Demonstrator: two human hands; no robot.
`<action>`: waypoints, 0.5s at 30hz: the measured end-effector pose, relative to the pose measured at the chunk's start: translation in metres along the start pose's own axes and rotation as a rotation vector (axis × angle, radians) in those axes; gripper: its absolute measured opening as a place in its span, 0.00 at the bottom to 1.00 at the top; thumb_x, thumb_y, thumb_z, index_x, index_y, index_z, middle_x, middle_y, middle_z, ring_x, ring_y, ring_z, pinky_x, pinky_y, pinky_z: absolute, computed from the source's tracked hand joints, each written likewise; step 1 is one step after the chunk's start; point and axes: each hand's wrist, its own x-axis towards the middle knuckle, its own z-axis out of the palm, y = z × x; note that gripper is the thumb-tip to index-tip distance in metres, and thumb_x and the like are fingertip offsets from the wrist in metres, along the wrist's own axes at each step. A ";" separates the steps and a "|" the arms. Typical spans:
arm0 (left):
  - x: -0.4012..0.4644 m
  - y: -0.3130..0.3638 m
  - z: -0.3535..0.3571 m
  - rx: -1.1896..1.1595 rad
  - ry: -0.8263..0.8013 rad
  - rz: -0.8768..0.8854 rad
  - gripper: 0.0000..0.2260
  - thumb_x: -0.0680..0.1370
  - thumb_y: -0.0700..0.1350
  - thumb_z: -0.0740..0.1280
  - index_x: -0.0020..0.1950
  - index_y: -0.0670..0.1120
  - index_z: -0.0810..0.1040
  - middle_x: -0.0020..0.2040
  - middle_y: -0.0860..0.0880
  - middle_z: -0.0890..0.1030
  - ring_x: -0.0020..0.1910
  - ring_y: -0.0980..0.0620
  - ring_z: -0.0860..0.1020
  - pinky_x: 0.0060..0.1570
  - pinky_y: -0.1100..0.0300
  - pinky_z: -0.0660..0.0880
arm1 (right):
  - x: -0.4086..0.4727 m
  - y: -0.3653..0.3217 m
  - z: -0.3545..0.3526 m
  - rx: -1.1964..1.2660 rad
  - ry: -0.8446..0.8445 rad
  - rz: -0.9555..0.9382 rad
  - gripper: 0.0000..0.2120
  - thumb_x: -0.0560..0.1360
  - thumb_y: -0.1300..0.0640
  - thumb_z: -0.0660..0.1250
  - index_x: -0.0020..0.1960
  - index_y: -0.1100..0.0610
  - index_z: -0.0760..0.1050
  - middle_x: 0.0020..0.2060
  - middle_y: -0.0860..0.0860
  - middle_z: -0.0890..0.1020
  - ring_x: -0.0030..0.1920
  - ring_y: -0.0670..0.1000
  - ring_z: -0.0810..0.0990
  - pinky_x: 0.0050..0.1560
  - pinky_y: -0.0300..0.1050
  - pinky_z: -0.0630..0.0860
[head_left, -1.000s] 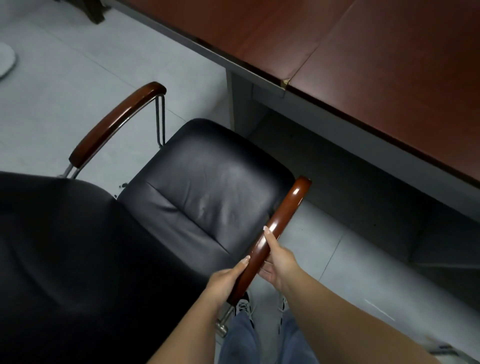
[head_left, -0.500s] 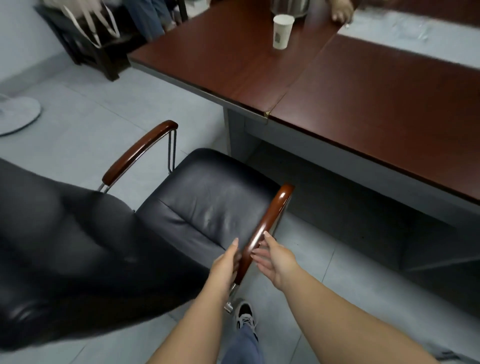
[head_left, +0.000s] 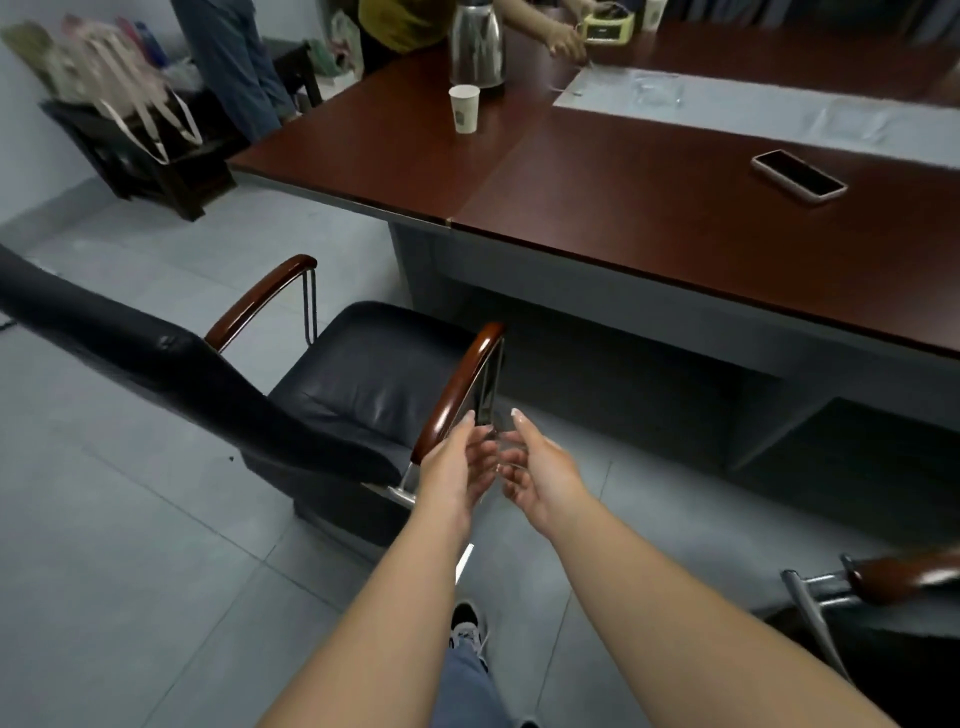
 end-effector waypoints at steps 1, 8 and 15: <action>-0.009 -0.001 0.001 0.012 -0.009 0.010 0.12 0.78 0.50 0.64 0.43 0.43 0.79 0.38 0.46 0.81 0.39 0.51 0.79 0.45 0.59 0.77 | -0.009 0.001 -0.005 0.008 0.014 -0.009 0.13 0.77 0.48 0.64 0.43 0.59 0.75 0.28 0.50 0.71 0.29 0.47 0.68 0.32 0.39 0.68; -0.052 0.015 -0.016 -0.009 -0.058 0.110 0.12 0.77 0.51 0.64 0.45 0.43 0.80 0.38 0.46 0.82 0.39 0.50 0.81 0.45 0.59 0.77 | -0.053 -0.002 0.010 0.016 -0.015 -0.127 0.13 0.76 0.49 0.65 0.42 0.59 0.75 0.25 0.49 0.69 0.26 0.46 0.66 0.30 0.38 0.66; -0.081 0.058 -0.105 -0.169 0.027 0.237 0.11 0.77 0.51 0.64 0.45 0.43 0.79 0.33 0.48 0.83 0.33 0.53 0.81 0.42 0.59 0.77 | -0.087 0.033 0.104 -0.022 -0.220 -0.126 0.12 0.75 0.50 0.67 0.38 0.58 0.74 0.22 0.48 0.72 0.25 0.46 0.70 0.31 0.38 0.71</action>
